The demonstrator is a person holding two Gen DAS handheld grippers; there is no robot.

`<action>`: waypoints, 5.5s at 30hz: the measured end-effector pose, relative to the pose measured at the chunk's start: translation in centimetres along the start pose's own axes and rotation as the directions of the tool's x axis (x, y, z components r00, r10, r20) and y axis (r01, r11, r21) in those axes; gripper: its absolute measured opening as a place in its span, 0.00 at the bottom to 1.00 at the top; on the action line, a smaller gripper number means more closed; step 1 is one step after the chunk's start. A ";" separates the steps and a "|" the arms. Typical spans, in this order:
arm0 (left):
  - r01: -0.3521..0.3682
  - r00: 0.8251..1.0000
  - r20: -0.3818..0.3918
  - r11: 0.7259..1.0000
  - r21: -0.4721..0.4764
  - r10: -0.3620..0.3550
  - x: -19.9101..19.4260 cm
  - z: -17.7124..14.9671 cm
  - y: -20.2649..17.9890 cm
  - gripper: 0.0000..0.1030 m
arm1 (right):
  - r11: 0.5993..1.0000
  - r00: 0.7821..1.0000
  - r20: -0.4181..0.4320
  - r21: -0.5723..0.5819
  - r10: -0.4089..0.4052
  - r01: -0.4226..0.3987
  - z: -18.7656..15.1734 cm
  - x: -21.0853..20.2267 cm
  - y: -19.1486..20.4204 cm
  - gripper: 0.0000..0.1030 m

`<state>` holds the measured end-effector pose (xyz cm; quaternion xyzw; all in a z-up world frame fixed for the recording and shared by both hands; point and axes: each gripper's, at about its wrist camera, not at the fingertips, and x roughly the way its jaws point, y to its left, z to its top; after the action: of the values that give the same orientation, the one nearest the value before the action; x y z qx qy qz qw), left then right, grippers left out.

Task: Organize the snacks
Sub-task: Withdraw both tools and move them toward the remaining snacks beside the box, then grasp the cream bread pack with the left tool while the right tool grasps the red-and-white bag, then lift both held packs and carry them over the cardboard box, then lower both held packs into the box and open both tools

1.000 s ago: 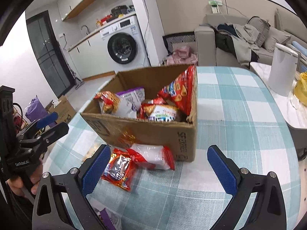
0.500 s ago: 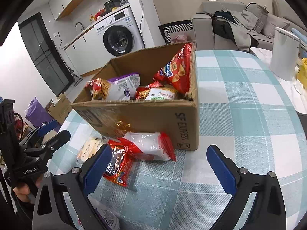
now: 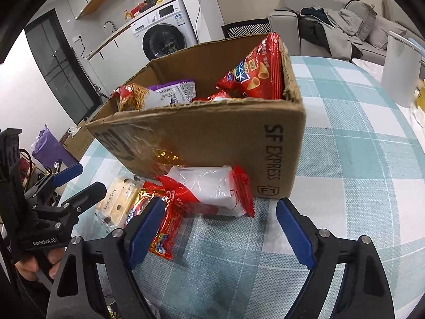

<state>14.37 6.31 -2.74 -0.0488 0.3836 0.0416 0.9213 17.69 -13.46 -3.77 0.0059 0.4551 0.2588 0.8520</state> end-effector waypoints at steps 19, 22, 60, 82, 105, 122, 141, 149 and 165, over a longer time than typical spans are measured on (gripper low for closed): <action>0.009 0.997 -0.078 1.000 0.026 -0.007 1.9 -0.8 -0.8 1.00 | 0.998 0.998 0.020 0.012 -0.065 0.065 0.1 0.6 -0.1 0.72; 0.007 0.996 -0.088 0.999 0.037 -0.003 2.3 -0.9 -1.0 1.00 | 0.997 0.997 0.021 0.005 -0.080 0.080 0.1 0.7 0.0 0.68; 0.115 0.990 -0.091 0.990 0.086 -0.107 1.2 -1.5 -2.1 0.53 | 0.997 0.996 0.070 -0.047 -0.054 0.057 0.1 -1.5 1.5 0.52; 0.158 0.984 0.065 0.982 0.106 -0.165 -6.5 0.2 -3.8 0.53 | 0.997 0.988 0.151 -0.071 0.001 0.010 0.5 -5.0 2.7 0.51; 0.151 0.971 0.175 0.986 0.070 -0.161 -10.6 3.1 -3.5 0.53 | 0.998 0.968 0.248 -0.058 0.031 -0.017 1.6 -8.8 3.0 0.51; 0.156 0.965 0.209 0.987 0.026 -0.158 -9.8 8.1 -3.2 0.53 | 0.999 0.951 0.308 -0.041 0.025 -0.013 3.9 -9.3 3.1 0.51; 0.133 0.973 0.189 0.991 0.019 -0.134 -5.4 11.4 -4.4 0.53 | 0.999 0.958 0.285 -0.031 0.019 -0.010 6.4 -7.2 2.4 0.51; 0.120 0.977 0.169 0.992 0.045 -0.126 -3.3 12.2 -5.5 0.53 | 0.999 0.967 0.252 -0.029 0.035 -0.029 7.6 -5.9 2.6 0.51; 0.097 0.986 0.129 0.993 0.060 -0.104 0.6 12.6 -6.4 0.54 | 1.000 0.978 0.209 -0.022 -0.015 0.020 8.5 -3.8 1.9 0.55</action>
<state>24.39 1.48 6.00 -0.0407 0.3199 -0.0122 0.9465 21.78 -11.53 4.60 0.0191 0.3599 0.2548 0.8973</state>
